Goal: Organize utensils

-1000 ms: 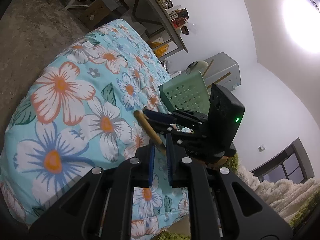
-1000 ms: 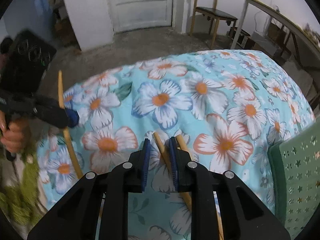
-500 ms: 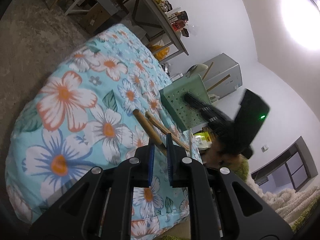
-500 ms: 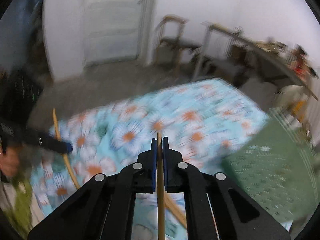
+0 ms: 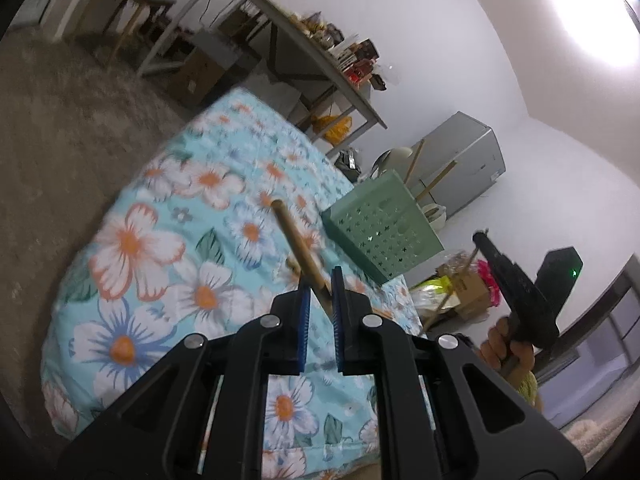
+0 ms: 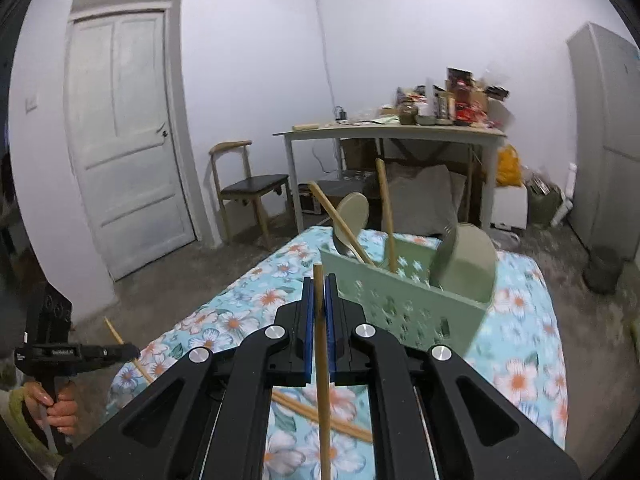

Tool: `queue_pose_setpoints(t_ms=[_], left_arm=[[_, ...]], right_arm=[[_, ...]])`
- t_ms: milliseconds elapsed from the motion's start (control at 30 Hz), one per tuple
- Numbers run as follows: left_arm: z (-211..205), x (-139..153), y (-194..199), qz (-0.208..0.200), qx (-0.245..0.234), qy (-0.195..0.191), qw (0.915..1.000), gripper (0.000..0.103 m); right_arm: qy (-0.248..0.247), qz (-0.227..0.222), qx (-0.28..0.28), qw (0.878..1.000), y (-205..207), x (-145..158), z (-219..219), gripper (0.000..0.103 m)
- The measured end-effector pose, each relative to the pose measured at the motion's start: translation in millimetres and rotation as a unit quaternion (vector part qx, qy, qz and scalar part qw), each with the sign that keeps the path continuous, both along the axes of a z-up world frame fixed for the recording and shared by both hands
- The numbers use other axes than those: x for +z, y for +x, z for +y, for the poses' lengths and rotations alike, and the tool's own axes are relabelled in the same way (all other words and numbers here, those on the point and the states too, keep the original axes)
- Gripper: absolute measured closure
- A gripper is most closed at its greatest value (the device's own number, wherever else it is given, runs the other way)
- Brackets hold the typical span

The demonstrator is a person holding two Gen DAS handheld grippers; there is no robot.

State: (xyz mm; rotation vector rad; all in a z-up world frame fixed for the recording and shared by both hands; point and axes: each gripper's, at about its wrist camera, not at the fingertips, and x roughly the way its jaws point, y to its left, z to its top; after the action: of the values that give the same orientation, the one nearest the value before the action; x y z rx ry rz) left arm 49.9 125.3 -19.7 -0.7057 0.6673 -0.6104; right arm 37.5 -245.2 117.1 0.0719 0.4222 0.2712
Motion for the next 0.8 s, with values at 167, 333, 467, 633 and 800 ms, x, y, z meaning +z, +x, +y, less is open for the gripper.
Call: queue_pose_setpoints(t_ms=[167, 333, 467, 633, 800], left_arm=[[-11, 33, -4, -0.043, 0.010, 0.015, 0.9989, 0.099], [-32, 71, -1, -0.089, 0.002, 0.018, 0.9958, 0.099], [-53, 106, 5, -0.135, -0.013, 0.018, 0.9906, 0.099], [-77, 154, 9, -0.206, -0.027, 0.013, 0.9780, 0.099], [-109, 197, 19, -0.273, -0.029, 0.023, 0.9612, 0.099]], right_arm=[[0.012, -0.018, -0.009, 1.000, -16, 6, -14, 0.098], [0.035, -0.043, -0.014, 0.998, -31, 14, -25, 0.098], [0.065, -0.067, -0.023, 0.995, -40, 21, -37, 0.098], [0.087, -0.095, -0.028, 0.991, -51, 29, -50, 0.098], [0.095, -0.100, -0.026, 0.990, -52, 27, -58, 0.098]])
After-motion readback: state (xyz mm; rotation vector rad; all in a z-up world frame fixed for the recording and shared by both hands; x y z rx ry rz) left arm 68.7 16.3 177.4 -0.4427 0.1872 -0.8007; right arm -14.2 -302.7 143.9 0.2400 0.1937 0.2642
